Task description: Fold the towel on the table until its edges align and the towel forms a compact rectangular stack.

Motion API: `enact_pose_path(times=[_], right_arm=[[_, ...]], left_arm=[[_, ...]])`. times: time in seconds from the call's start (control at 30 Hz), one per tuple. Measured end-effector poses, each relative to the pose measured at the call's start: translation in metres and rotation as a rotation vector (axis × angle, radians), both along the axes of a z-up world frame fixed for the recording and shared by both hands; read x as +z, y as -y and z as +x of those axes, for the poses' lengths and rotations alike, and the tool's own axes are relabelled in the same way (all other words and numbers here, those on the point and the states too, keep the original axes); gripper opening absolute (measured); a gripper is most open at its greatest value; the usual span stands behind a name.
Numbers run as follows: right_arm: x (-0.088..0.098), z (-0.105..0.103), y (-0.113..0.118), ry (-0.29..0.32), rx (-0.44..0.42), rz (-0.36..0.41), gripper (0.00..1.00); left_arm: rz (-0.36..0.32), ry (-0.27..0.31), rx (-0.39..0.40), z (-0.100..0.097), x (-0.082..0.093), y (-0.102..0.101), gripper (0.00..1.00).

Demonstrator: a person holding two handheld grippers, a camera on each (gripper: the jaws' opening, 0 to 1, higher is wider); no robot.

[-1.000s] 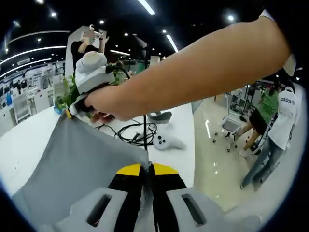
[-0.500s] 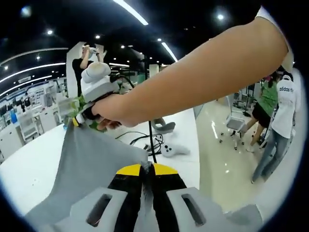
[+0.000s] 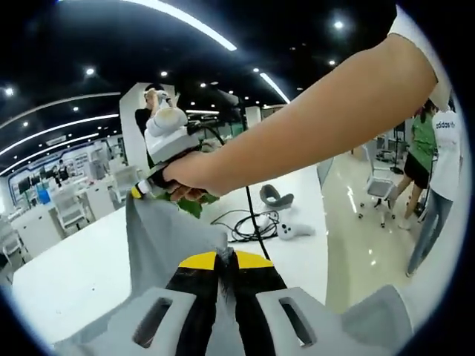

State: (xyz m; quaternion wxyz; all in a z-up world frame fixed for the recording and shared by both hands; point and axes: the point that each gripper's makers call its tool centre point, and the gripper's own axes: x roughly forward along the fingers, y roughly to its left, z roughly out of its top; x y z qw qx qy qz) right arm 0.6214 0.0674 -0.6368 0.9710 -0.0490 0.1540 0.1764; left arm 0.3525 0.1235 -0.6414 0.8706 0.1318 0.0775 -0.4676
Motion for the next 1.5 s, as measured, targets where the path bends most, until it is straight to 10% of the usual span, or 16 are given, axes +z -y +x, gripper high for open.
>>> enact_pose_path(times=[0.8, 1.5], right_arm=[[0.044, -0.012, -0.131, 0.011, 0.061, -0.012, 0.0], [0.024, 0.004, -0.237, -0.046, 0.201, -0.001, 0.0]], left_arm=[[-0.02, 0.077, 0.154, 0.011, 0.027, -0.133, 0.07], [-0.039, 0.013, 0.345, 0.008, -0.003, -0.24, 0.07]])
